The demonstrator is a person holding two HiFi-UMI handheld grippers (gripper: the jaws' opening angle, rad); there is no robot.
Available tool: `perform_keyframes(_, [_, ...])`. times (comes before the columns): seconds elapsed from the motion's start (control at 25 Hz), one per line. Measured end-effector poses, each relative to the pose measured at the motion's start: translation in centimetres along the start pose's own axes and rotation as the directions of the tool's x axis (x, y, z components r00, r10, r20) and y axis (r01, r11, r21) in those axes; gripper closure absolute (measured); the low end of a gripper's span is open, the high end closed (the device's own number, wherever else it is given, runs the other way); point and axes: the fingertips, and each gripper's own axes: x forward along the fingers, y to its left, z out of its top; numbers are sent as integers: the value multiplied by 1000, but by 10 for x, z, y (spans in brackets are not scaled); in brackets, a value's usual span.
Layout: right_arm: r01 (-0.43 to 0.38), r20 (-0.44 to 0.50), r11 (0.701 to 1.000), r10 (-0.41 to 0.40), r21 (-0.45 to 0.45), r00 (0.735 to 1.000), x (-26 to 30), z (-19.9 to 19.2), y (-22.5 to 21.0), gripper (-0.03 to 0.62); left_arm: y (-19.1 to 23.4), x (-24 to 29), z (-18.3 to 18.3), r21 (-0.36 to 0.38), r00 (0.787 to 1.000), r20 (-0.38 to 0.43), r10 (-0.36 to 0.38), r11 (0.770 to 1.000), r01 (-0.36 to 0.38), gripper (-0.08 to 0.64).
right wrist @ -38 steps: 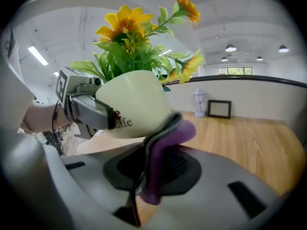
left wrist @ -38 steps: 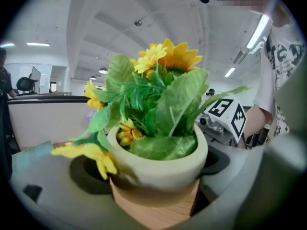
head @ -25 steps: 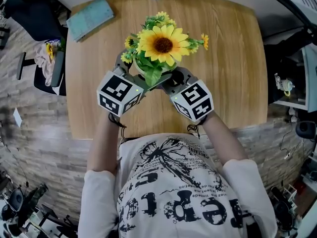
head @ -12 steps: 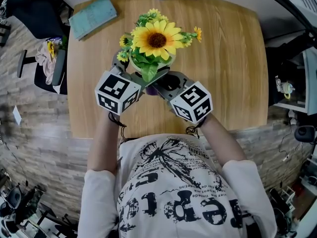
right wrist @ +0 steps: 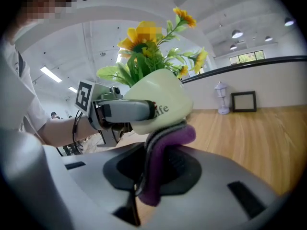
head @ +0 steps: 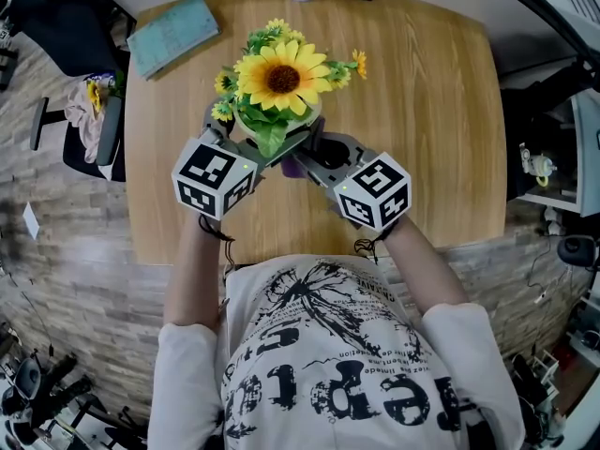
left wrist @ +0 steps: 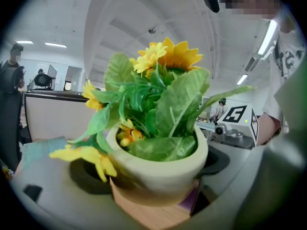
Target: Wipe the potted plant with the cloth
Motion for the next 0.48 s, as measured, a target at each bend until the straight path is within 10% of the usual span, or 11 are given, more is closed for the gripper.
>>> perform_keyframes(0.48, [105,62,993,-109,55,992,-20,9,-49,517,-2,2,-12,24,1000,-20,-24,999,25,31])
